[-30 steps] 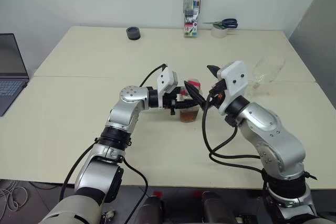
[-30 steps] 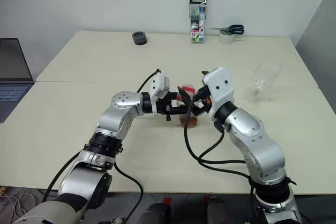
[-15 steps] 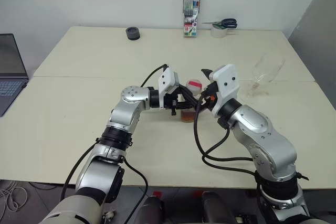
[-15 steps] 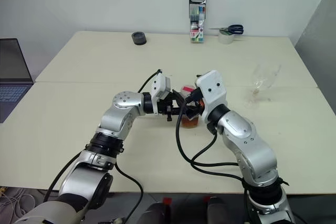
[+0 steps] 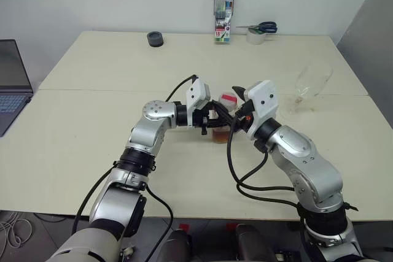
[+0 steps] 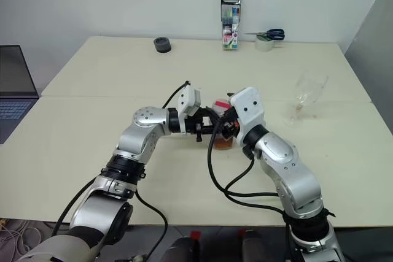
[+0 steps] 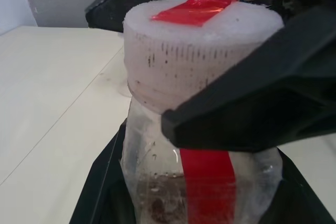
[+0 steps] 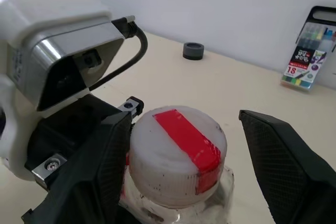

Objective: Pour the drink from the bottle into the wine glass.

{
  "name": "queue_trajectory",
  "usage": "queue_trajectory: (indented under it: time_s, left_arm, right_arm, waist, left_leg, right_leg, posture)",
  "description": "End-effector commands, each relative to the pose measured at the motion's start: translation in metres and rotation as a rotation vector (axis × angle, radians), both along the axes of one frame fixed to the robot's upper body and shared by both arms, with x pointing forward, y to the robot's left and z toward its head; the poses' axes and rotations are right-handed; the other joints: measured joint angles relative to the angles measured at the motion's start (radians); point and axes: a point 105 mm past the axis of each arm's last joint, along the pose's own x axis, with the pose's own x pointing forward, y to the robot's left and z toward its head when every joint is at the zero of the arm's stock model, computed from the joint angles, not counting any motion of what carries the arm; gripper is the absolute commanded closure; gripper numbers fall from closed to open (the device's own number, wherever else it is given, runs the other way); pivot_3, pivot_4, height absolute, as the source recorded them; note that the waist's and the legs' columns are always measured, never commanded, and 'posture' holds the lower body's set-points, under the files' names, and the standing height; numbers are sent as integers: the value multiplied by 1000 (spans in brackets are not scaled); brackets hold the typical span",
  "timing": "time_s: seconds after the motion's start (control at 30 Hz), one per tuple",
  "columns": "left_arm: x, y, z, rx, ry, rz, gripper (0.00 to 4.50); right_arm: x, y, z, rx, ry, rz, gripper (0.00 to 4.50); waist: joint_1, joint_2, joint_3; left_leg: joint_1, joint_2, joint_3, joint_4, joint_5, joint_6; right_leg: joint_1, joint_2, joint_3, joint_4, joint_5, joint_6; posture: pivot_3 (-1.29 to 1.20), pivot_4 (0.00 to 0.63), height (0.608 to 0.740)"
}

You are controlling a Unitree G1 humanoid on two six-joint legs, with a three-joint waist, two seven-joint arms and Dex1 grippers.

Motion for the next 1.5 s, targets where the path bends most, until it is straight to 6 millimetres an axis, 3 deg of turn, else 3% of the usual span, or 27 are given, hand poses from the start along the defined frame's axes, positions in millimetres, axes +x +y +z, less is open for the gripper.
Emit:
queue_trajectory:
  time_s: [0.03,0.2,0.27,0.43,0.7,0.8,0.93,0.97,1.07,1.2,1.5]
  left_arm:
    - [-5,-3,17,-6,-63,-34,2694]
    - [-5,4,16,27,-69,-50,2700]
    - [-3,7,17,29,-76,-41,2701]
    - [-3,9,16,17,-73,-18,2702]
    - [-5,10,11,5,-53,-10,2702]
    - [-2,11,12,-11,-41,15,2702]
    - [1,13,11,-20,-28,35,2702]
    - [1,13,11,-19,-28,37,2702]
    - [3,13,10,-12,-31,46,2702]
    - [6,10,11,-11,-44,63,2702]
    - [8,4,14,-12,-55,58,2702]
  right_arm:
    - [-9,4,16,-14,-82,160,1240]
    - [-6,-9,14,-218,-29,483,2581]
    - [1,-16,18,-231,22,538,2593]
    - [-3,-16,16,-259,38,596,2593]
    - [0,-19,18,-204,43,535,2594]
    - [1,-25,24,-147,2,439,1585]
    - [-12,-27,26,-107,-26,372,208]
    - [-18,-24,26,-88,-25,363,53]
    - [-25,-20,25,-46,-25,293,0]
    - [-6,-21,21,-9,-59,27,0]
    - [-14,3,13,17,-15,47,0]
  waist:
    - [0,0,0]
    - [-1,0,0]
    - [-2,1,0]
    - [-1,1,0]
    - [-1,1,0]
    - [0,1,0]
    - [2,1,0]
    - [3,1,0]
    - [4,1,0]
    - [2,1,0]
    - [0,1,0]
  left_leg:
    - [0,0,0,0,0,0]
    - [0,-1,2,1,-2,4]
    - [1,0,3,0,-2,4]
    - [0,0,2,0,-1,3]
    - [0,0,0,1,-1,2]
    - [0,0,0,1,0,1]
    - [0,0,-1,0,0,1]
    - [0,0,-1,1,0,0]
    - [0,0,-1,0,0,0]
    - [0,0,0,0,0,0]
    - [0,0,-1,0,0,0]
  right_leg:
    - [0,0,0,0,0,0]
    - [1,0,0,-1,0,0]
    - [1,0,-1,0,0,0]
    - [1,0,-1,0,0,0]
    - [0,-1,0,0,0,0]
    - [0,-1,0,0,0,0]
    - [0,-1,0,0,0,0]
    - [0,-1,0,0,0,0]
    - [0,-1,0,0,0,0]
    - [0,-1,0,0,0,0]
    - [0,0,0,0,0,0]
  posture:
    - [0,150,740]
    - [0,150,740]
    - [0,150,740]
    - [0,150,740]
    - [0,150,740]
    - [0,150,740]
    - [0,150,740]
    - [0,150,740]
    - [0,150,740]
    - [0,150,740]
    - [0,150,740]
